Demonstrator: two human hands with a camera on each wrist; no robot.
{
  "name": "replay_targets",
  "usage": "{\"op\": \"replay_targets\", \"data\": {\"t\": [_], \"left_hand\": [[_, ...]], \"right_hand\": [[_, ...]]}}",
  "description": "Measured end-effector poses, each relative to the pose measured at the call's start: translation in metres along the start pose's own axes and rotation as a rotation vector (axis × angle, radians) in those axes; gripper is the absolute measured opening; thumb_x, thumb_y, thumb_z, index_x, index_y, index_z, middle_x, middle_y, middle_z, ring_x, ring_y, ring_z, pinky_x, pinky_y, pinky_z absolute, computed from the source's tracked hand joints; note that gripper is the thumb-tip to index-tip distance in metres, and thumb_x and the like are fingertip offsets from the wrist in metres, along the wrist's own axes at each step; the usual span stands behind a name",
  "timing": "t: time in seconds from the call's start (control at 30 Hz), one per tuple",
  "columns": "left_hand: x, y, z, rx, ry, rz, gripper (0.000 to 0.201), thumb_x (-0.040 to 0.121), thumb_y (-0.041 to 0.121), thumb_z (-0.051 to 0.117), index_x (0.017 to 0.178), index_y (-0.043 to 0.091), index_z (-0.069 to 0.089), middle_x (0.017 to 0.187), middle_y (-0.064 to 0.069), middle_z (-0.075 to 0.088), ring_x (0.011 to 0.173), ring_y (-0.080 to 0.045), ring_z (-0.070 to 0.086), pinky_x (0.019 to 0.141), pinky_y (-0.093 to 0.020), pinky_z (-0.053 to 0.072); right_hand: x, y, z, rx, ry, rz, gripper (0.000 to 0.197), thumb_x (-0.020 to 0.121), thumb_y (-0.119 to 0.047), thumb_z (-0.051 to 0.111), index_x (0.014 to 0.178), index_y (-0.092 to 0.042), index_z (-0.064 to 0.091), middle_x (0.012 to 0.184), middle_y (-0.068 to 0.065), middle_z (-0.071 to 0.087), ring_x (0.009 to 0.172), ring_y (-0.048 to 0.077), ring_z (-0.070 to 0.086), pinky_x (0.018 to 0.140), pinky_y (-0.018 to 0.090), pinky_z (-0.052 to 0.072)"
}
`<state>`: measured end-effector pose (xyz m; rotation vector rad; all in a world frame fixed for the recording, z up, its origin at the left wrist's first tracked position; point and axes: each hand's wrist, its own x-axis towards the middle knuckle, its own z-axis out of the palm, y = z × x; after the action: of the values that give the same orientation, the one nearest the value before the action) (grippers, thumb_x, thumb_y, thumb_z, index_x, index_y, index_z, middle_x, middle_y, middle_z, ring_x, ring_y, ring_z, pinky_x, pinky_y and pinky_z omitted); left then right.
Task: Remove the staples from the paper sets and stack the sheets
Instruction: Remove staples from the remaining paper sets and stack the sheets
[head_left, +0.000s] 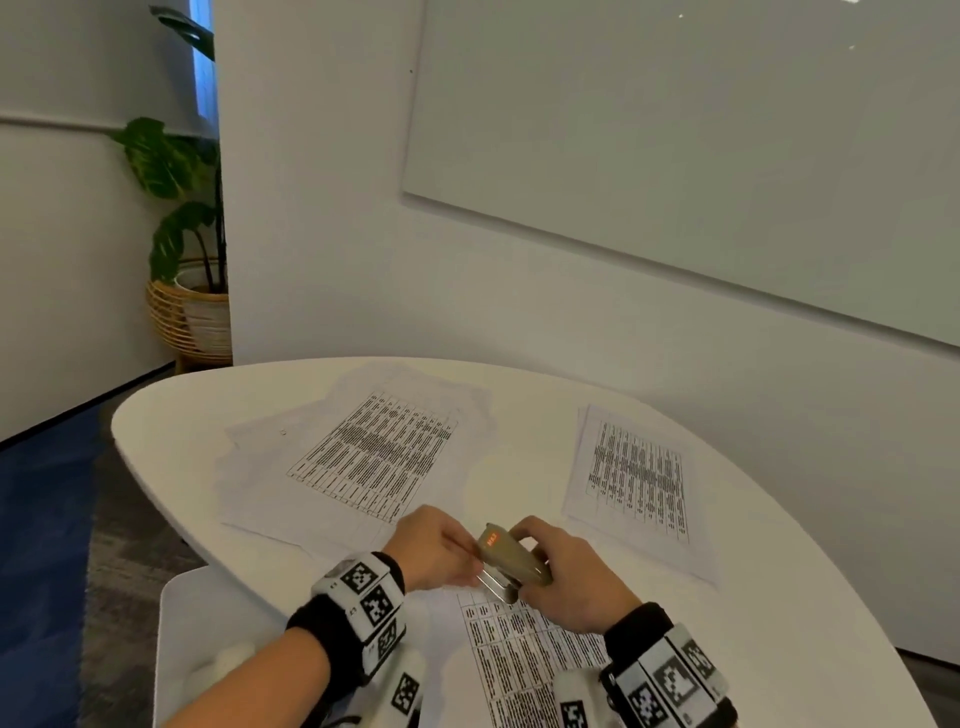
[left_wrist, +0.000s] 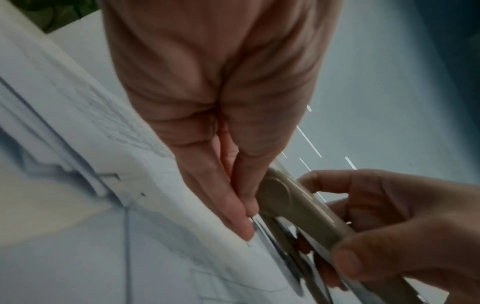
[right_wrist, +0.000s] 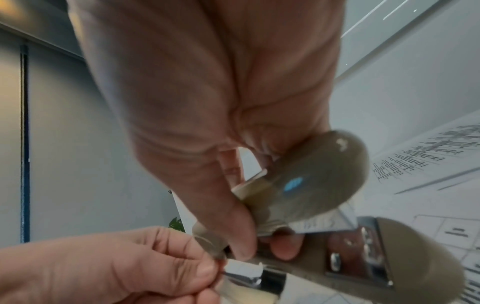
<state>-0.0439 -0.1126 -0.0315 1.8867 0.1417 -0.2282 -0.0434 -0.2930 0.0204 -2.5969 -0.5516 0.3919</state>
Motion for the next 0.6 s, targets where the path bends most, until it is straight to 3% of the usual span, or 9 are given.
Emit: {"op": "replay_targets", "data": {"t": [0.13,0.2,0.3,0.4,0.53,0.6], "left_hand": [[-0.005,-0.008,-0.028,-0.151,0.078,0.0,0.017,0.073,-0.01,0.074,0.068,0.007,0.072,0.069,-0.011,0.071,0.066,-0.017,0.07,0.063,-0.023,0.058],[-0.008,-0.014,-0.05,-0.363,0.177,-0.018,0.006,0.081,-0.01,0.066,0.083,-0.004,0.069,0.074,-0.014,0.071,0.064,-0.016,0.071,0.058,-0.018,0.055],[-0.017,-0.029,-0.092,-0.636,0.481,0.024,0.013,0.091,-0.001,0.058,0.1,-0.007,0.064,0.08,-0.012,0.07,0.067,-0.011,0.07,0.06,-0.015,0.056],[-0.035,-0.058,-0.134,-0.704,0.838,0.021,0.021,0.094,0.006,0.056,0.112,-0.002,0.063,0.088,-0.008,0.068,0.079,-0.011,0.067,0.065,-0.014,0.056],[-0.065,-0.114,-0.166,-0.653,1.141,-0.068,0.02,0.093,0.011,0.058,0.109,0.002,0.067,0.081,-0.001,0.065,0.071,-0.005,0.061,0.057,-0.008,0.052],[-0.072,-0.144,-0.167,-0.565,1.134,-0.204,0.015,0.091,0.012,0.058,0.092,0.011,0.073,0.075,0.0,0.064,0.066,-0.006,0.058,0.054,-0.005,0.047]], "right_hand": [[0.002,0.011,-0.001,0.014,0.018,0.09,0.045,0.084,-0.008,0.061,0.124,-0.022,0.047,0.107,0.003,0.056,0.078,0.014,0.056,0.05,0.01,0.04],[0.005,0.021,-0.004,0.008,0.07,0.171,0.044,0.085,-0.009,0.06,0.126,-0.019,0.046,0.114,0.005,0.055,0.083,0.017,0.056,0.058,0.016,0.046],[0.012,0.038,-0.008,-0.065,0.113,0.273,0.044,0.086,-0.011,0.059,0.128,-0.013,0.046,0.124,0.01,0.055,0.097,0.021,0.053,0.077,0.024,0.042],[0.017,0.049,-0.005,-0.149,0.095,0.321,0.04,0.087,-0.013,0.058,0.126,-0.009,0.047,0.125,0.012,0.055,0.097,0.021,0.05,0.08,0.025,0.04],[0.024,0.056,-0.001,-0.232,0.052,0.36,0.036,0.09,-0.019,0.057,0.123,-0.007,0.049,0.121,0.012,0.058,0.098,0.024,0.053,0.085,0.029,0.042],[0.027,0.059,0.0,-0.265,0.037,0.364,0.034,0.089,-0.017,0.057,0.121,-0.007,0.051,0.118,0.013,0.059,0.094,0.022,0.051,0.08,0.027,0.041]]}}
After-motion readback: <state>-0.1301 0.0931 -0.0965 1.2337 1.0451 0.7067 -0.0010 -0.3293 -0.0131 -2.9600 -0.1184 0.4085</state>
